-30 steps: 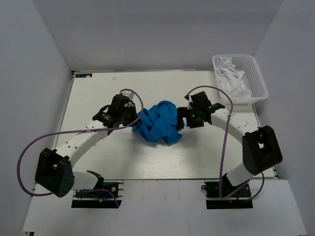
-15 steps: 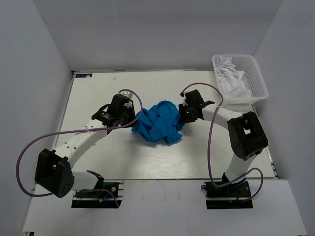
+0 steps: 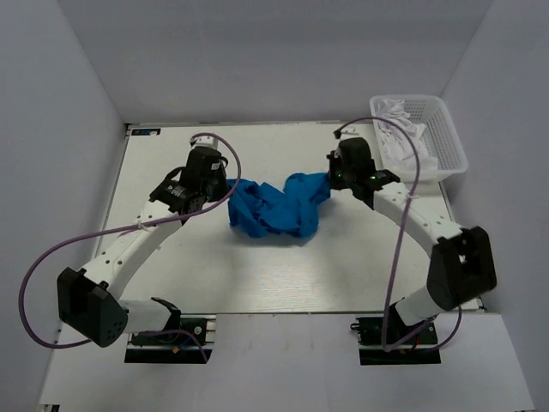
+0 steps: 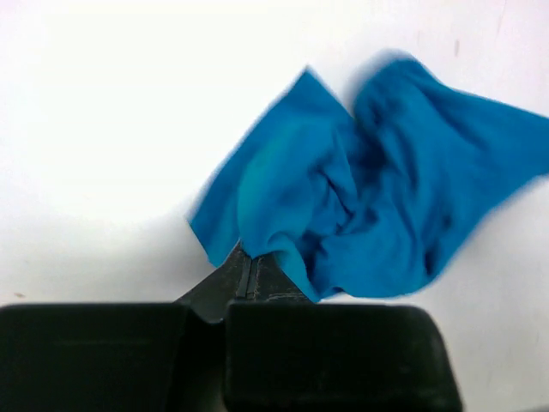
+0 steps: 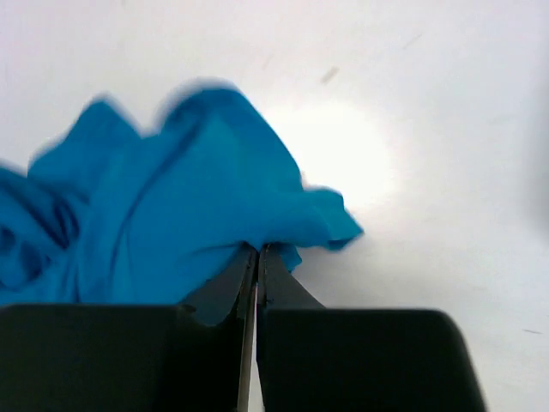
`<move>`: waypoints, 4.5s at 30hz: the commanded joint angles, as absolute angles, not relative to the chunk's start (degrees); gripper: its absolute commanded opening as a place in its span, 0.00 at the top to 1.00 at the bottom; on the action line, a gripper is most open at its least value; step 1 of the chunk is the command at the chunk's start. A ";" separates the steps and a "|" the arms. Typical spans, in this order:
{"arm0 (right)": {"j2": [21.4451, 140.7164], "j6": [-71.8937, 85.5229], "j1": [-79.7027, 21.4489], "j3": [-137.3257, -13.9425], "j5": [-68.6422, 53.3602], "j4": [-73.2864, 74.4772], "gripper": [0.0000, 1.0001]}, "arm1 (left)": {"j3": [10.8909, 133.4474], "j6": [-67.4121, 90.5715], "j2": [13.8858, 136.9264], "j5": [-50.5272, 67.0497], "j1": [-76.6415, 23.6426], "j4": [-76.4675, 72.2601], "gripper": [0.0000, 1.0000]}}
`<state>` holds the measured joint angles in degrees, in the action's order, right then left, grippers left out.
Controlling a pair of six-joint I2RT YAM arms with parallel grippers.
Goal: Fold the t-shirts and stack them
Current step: Flatten out the tshirt
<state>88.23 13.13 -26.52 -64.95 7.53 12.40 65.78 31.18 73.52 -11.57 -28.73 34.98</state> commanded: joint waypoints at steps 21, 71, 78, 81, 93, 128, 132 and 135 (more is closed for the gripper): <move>66.01 -10.45 -16.35 -86.93 51.41 3.96 1.00 | 92.90 33.41 68.20 -68.81 -27.69 41.76 1.00; 92.87 1.67 -14.33 -72.94 17.93 2.02 1.00 | 91.39 32.35 110.02 -31.48 -15.30 33.57 1.00; 110.11 1.48 -13.62 -92.87 16.96 7.55 1.00 | 105.97 31.21 124.35 -29.09 -12.39 37.17 1.00; 118.10 0.44 -13.62 -100.52 16.08 13.87 0.82 | 112.22 29.27 128.49 -28.05 -11.16 39.37 0.35; 106.27 1.39 -14.15 -91.89 -2.25 16.26 0.10 | 110.18 26.71 118.58 -14.38 -13.27 48.08 0.00; 80.07 22.68 -6.77 -55.46 8.18 11.52 0.10 | 79.98 24.96 114.17 -4.91 -54.05 45.53 0.45; 79.98 19.95 -6.59 -55.63 5.37 11.16 0.10 | 79.19 27.59 114.17 -11.31 -52.83 45.00 0.99; 80.51 18.81 -6.50 -56.42 3.43 11.78 0.10 | 81.56 30.32 114.17 -17.73 -52.30 48.24 1.00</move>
<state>81.58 20.64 -6.81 -55.37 6.17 12.71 80.36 27.31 113.91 -9.02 -53.30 47.46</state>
